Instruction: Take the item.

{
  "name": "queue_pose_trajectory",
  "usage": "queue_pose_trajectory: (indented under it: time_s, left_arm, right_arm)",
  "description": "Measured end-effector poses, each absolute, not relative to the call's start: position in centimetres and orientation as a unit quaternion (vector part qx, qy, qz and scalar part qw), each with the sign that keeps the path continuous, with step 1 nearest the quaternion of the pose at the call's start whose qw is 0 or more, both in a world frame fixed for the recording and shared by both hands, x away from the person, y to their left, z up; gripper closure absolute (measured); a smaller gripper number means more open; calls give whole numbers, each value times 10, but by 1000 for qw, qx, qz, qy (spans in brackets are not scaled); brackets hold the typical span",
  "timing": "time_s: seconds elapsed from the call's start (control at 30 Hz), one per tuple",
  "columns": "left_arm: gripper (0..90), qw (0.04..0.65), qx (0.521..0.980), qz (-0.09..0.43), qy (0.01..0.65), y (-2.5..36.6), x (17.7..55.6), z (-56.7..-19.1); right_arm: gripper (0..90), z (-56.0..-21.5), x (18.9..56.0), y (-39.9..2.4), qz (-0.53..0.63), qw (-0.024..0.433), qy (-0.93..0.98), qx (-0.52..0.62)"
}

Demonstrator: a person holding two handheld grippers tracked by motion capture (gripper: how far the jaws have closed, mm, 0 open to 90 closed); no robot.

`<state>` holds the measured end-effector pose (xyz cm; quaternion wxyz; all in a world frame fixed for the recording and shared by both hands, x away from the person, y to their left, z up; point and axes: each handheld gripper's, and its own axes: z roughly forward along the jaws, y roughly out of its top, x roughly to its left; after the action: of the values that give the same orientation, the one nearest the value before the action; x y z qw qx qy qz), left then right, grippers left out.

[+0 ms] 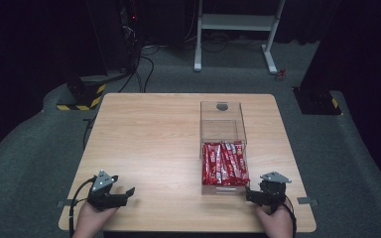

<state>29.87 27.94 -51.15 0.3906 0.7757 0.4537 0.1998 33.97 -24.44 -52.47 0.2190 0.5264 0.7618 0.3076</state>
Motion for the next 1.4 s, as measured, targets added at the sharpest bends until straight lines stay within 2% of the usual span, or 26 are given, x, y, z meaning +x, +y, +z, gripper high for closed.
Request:
queue_pose_trajectory:
  time_s: [1.4]
  left_arm:
    - [176,429,795,185,386,218,298,-498]
  right_arm:
    - [89,-525,340,-244,308,219,762,526]
